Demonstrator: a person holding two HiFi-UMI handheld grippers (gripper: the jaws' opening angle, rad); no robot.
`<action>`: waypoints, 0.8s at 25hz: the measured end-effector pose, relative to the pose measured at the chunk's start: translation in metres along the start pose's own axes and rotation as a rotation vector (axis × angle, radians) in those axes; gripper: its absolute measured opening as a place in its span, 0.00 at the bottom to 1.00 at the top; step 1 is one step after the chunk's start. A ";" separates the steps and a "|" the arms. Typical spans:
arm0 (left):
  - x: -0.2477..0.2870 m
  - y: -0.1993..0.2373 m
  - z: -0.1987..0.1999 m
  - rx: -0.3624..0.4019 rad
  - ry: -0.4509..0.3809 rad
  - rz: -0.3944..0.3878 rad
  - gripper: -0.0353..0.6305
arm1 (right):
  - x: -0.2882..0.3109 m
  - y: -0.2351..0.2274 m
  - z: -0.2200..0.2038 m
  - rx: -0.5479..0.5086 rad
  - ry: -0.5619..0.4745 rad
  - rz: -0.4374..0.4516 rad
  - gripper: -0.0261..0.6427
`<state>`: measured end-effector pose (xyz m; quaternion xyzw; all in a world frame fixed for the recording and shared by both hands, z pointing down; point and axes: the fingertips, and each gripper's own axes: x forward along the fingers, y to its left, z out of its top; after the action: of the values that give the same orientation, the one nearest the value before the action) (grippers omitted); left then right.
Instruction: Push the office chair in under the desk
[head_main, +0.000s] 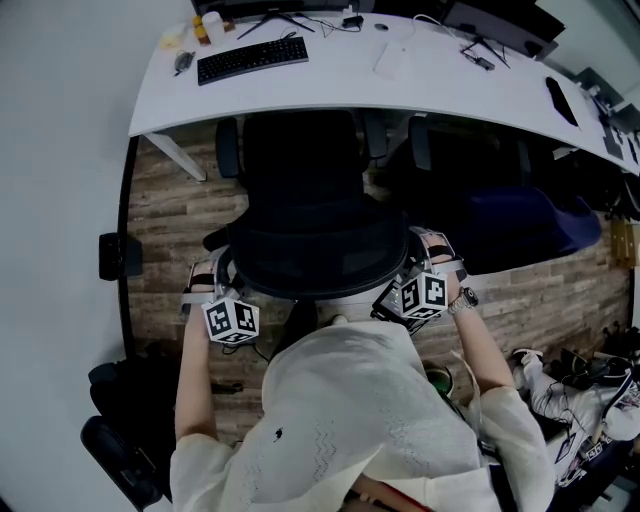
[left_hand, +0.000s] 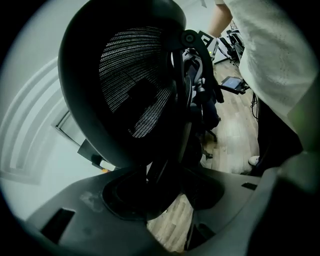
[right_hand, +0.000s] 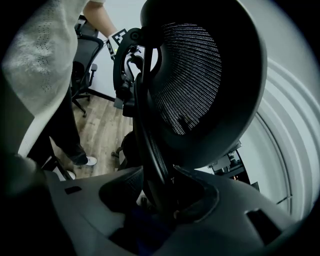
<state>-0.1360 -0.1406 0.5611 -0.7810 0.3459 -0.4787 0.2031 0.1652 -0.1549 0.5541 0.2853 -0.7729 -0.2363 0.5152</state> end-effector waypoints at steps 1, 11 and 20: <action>0.002 0.003 -0.001 0.001 -0.003 0.000 0.36 | 0.002 -0.002 0.001 0.002 0.003 -0.001 0.33; 0.023 0.028 -0.010 0.021 -0.029 -0.002 0.36 | 0.025 -0.020 0.008 0.026 0.028 -0.011 0.33; 0.046 0.055 -0.015 0.036 -0.055 -0.001 0.36 | 0.049 -0.042 0.013 0.043 0.059 -0.032 0.34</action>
<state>-0.1544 -0.2113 0.5599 -0.7903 0.3311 -0.4634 0.2261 0.1463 -0.2185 0.5542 0.3155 -0.7576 -0.2195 0.5276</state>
